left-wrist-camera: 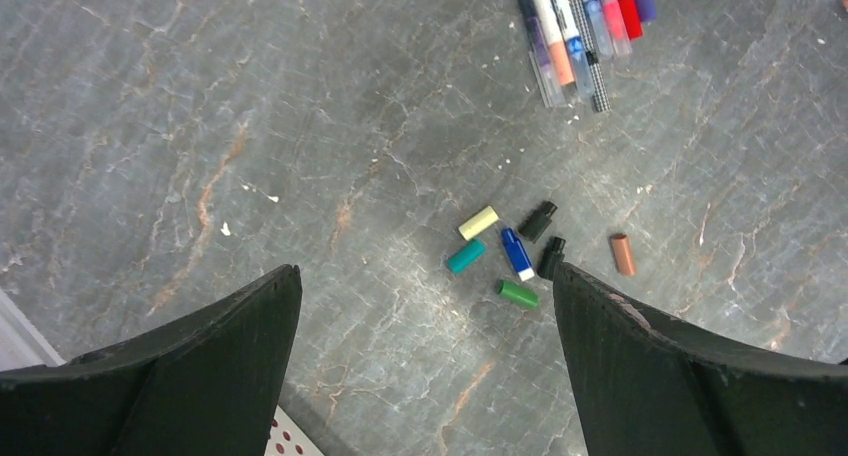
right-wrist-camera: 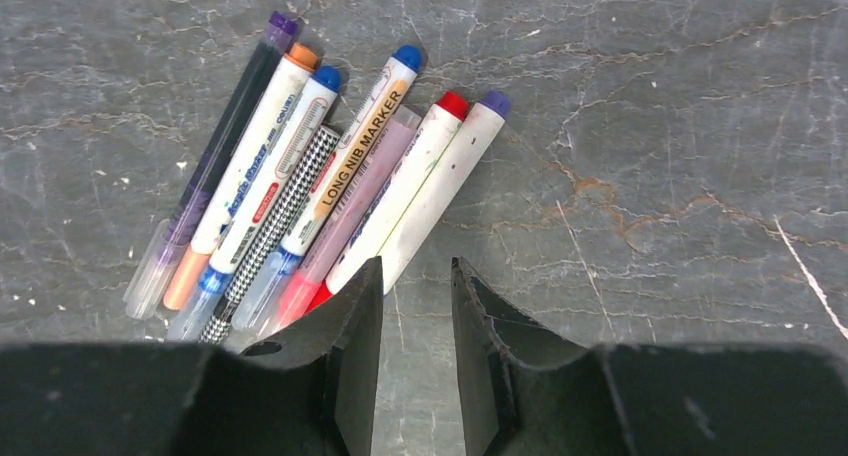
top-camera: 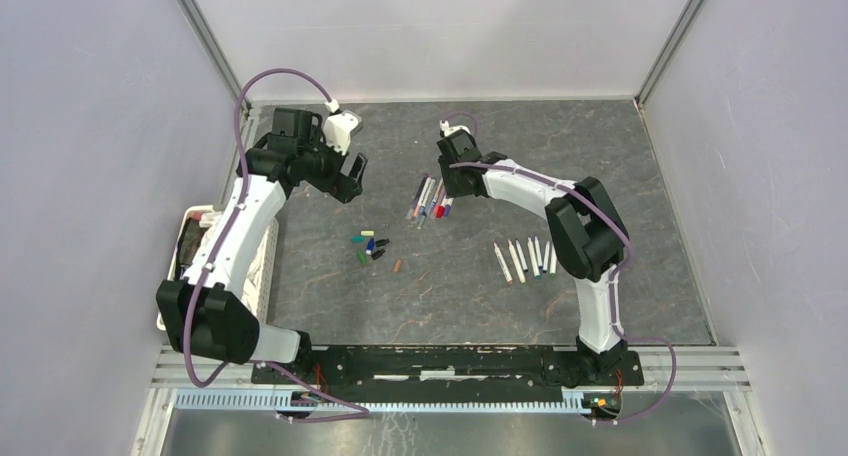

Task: Open the pen caps
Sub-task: Pick up the pen from the center of the board.

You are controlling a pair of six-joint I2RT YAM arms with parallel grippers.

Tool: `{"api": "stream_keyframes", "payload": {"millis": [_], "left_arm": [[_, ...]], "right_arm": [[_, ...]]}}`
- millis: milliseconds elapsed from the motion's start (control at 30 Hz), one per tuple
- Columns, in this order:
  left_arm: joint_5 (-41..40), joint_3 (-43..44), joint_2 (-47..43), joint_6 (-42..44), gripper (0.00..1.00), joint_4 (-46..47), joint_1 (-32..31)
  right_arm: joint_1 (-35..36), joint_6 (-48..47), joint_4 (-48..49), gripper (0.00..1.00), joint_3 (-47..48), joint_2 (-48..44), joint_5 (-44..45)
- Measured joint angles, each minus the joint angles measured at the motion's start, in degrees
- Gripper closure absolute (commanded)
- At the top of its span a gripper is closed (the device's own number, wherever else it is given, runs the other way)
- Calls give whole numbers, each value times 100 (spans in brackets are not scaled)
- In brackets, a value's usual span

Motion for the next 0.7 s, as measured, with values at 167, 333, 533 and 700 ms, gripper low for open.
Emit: {"api": "stream_keyframes", "payload": {"millis": [167, 333, 533, 700], "left_arm": [[114, -122, -35, 0, 0, -7, 0], [236, -155, -39, 0, 0, -7, 0], [264, -192, -98, 0, 0, -11, 0], [348, -192, -146, 0, 0, -9, 0]], "right_arm": [[-11, 39, -151, 65, 352, 337, 24], [-11, 42, -157, 66, 525, 501, 122], [-72, 48, -203, 70, 461, 647, 197], [-195, 153, -13, 72, 188, 595, 177]]}}
